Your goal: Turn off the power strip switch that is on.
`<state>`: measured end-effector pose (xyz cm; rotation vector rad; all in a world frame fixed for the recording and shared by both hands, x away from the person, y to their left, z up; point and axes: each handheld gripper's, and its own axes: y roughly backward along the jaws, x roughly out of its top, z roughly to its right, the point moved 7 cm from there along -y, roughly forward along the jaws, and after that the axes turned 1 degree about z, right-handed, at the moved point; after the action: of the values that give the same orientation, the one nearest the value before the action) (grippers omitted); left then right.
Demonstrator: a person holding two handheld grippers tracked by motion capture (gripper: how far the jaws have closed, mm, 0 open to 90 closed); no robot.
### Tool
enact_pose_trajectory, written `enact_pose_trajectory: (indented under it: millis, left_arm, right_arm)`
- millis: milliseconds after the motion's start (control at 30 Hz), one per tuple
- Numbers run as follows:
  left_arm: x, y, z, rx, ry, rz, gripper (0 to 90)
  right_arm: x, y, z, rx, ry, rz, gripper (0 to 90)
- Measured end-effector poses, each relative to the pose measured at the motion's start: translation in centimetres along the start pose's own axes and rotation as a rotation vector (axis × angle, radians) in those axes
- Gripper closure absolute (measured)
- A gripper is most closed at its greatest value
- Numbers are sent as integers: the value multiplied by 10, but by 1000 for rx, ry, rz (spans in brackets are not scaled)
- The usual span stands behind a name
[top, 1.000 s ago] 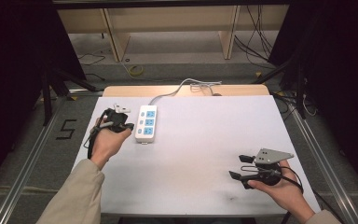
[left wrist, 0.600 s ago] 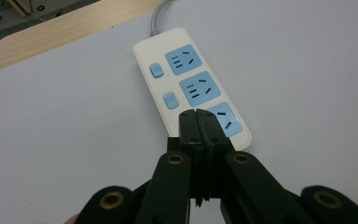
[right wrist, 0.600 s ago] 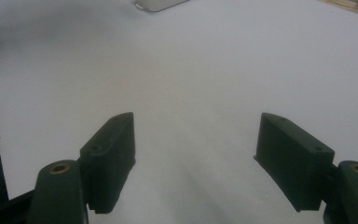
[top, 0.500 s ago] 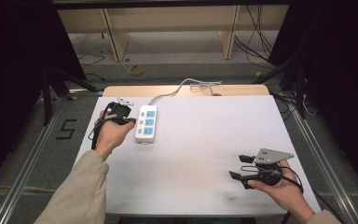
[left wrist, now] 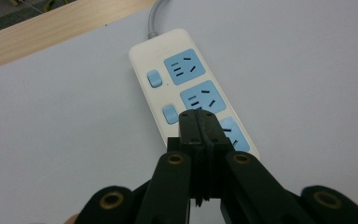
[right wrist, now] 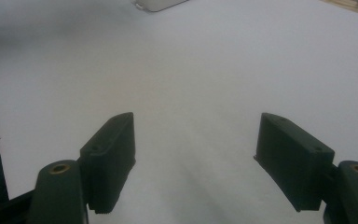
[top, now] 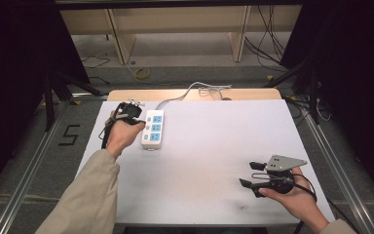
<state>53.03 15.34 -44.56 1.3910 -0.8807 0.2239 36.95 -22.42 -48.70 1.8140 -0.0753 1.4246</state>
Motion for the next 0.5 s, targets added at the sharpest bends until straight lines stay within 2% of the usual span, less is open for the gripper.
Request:
enact_pose_trajectory:
  millis: [500]
  left_arm:
    - [6, -14, -7, 5, 13, -33, 899]
  right_arm:
    - [0, 0, 1, 1, 0, 3, 286]
